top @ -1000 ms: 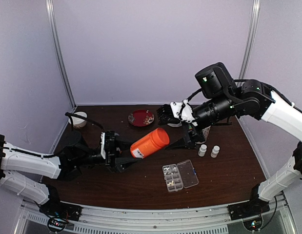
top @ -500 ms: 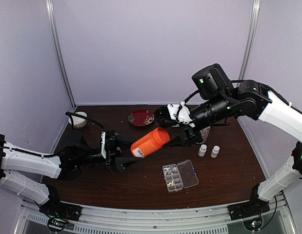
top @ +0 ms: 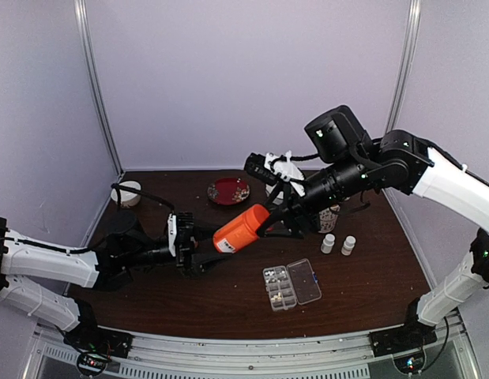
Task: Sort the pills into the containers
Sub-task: Screw the lid of the pill bottle onto the pill bottle.
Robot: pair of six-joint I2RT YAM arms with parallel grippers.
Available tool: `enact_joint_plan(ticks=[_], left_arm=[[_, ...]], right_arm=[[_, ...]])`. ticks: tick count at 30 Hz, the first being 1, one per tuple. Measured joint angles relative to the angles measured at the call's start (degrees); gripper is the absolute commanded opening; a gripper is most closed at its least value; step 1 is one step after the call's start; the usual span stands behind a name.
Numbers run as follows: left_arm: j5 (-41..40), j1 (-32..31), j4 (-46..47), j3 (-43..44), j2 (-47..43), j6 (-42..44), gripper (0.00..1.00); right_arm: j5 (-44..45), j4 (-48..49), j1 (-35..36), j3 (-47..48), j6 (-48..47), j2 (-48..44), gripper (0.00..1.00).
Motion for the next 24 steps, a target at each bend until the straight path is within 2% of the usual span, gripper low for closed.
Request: enact_joint_plan(ticks=[7, 11, 14, 18, 20, 24], left_arm=[[-2.43, -0.02, -5.09, 0.66, -0.11, 4.61, 0.00], [-3.37, -0.02, -7.93, 1.55, -0.11, 6.56, 0.00], [-3.63, -0.02, -8.28, 1.57, -0.11, 7.63, 0.00], [-3.61, -0.07, -9.27, 1.57, -0.11, 8.41, 0.00], [-3.61, -0.09, -9.11, 1.62, -0.11, 8.57, 0.00], [-3.50, -0.09, -9.07, 1.75, -0.28, 8.57, 0.00]], right_arm=[[3.15, 1.44, 0.00, -4.31, 24.98, -1.16, 0.24], [3.69, 2.32, 0.02, -5.77, 39.98, -1.57, 0.29], [2.69, 5.73, 0.00, -9.35, 49.53, -3.41, 0.39], [1.90, 6.95, -0.04, -10.95, 57.37, -4.04, 0.74], [1.92, 6.71, -0.04, -10.73, 57.99, -4.04, 0.85], [2.62, 5.07, -0.04, -9.70, 52.85, -4.09, 0.92]])
